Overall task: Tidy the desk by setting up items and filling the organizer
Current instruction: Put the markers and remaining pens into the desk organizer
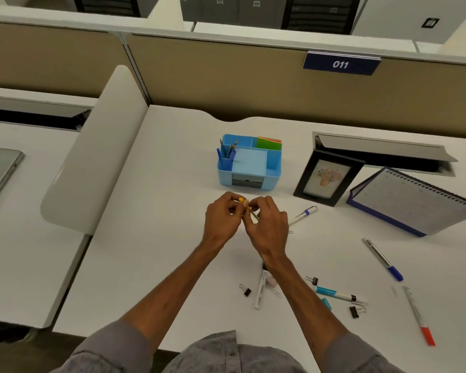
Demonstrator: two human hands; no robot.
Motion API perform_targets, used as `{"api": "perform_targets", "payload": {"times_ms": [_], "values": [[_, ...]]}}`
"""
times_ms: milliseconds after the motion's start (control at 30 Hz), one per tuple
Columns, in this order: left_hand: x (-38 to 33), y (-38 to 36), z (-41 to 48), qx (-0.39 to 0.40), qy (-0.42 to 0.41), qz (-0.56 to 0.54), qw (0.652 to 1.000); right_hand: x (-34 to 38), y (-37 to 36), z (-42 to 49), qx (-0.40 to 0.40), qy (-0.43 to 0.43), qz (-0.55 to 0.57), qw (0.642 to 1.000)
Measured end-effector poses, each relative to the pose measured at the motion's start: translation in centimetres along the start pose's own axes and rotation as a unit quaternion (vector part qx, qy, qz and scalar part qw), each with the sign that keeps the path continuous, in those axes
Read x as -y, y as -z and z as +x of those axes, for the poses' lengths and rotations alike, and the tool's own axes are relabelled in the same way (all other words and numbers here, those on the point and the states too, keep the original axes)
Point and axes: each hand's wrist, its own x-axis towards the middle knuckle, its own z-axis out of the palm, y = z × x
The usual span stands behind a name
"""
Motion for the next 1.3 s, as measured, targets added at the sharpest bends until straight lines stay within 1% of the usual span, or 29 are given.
{"api": "perform_targets", "payload": {"times_ms": [100,300,433,533,600,767,933,1133,1300], "values": [[-0.1,1.1,1.6,-0.012,-0.015,-0.013,1.0,0.4,-0.7,0.7,0.01,-0.009,0.0,1.0],[-2.6,4.8,7.2,-0.102,-0.132,-0.025,0.986,-0.9,-1.3,0.6,0.022,-0.052,0.003,0.998],[-4.6,6.5,11.3,-0.148,-0.174,-0.014,0.973,-2.4,-1.0,-0.4,0.029,-0.067,0.003,0.997],[-5.0,7.0,13.5,-0.168,-0.169,0.005,0.971,-3.3,-1.0,-1.3,0.039,-0.085,-0.001,0.996],[-5.0,7.0,14.4,-0.162,-0.175,0.027,0.971,-3.7,-0.9,-1.7,0.041,-0.094,-0.002,0.995],[-3.0,5.4,14.5,-0.093,-0.154,0.109,0.978,-5.0,-0.3,-2.7,0.044,-0.125,-0.007,0.991],[-1.5,4.0,13.7,-0.063,-0.121,0.127,0.982,-7.2,1.3,-3.7,0.008,-0.147,0.0,0.989],[-1.4,3.2,12.5,-0.073,-0.106,0.127,0.984,-9.9,3.6,-5.7,-0.01,-0.178,-0.013,0.984],[-1.8,1.8,9.6,-0.121,-0.101,0.112,0.981,-11.5,5.6,-7.9,-0.032,-0.186,-0.018,0.982]]}}
